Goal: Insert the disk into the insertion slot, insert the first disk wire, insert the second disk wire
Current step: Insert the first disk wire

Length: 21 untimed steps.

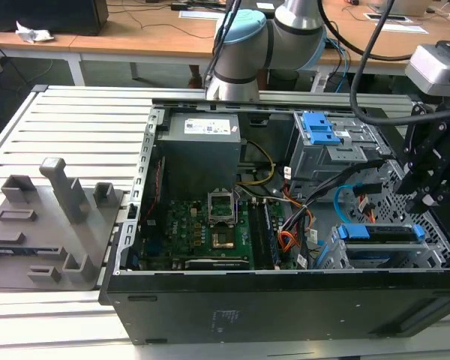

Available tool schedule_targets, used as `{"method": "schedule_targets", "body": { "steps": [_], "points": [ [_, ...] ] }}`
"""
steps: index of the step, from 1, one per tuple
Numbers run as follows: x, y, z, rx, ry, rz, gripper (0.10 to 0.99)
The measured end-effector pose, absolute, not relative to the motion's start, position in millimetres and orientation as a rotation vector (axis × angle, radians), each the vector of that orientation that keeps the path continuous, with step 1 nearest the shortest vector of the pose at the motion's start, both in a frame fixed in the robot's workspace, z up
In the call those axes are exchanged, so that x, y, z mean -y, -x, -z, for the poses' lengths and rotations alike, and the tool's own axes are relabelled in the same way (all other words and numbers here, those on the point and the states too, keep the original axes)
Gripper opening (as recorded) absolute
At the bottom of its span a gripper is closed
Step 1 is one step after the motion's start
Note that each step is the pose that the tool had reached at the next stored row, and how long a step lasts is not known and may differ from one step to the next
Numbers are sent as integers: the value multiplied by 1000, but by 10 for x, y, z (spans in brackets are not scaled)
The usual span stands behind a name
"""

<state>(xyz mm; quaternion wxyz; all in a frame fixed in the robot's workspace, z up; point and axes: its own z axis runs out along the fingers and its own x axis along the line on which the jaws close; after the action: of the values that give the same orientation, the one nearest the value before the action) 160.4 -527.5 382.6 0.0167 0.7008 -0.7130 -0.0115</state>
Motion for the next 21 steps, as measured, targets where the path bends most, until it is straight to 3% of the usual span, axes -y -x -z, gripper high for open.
{"method": "schedule_targets", "body": {
  "steps": [21],
  "points": [
    [4956, -1552, -3783, 2216, -2178, 34, 361]
  ]
}}
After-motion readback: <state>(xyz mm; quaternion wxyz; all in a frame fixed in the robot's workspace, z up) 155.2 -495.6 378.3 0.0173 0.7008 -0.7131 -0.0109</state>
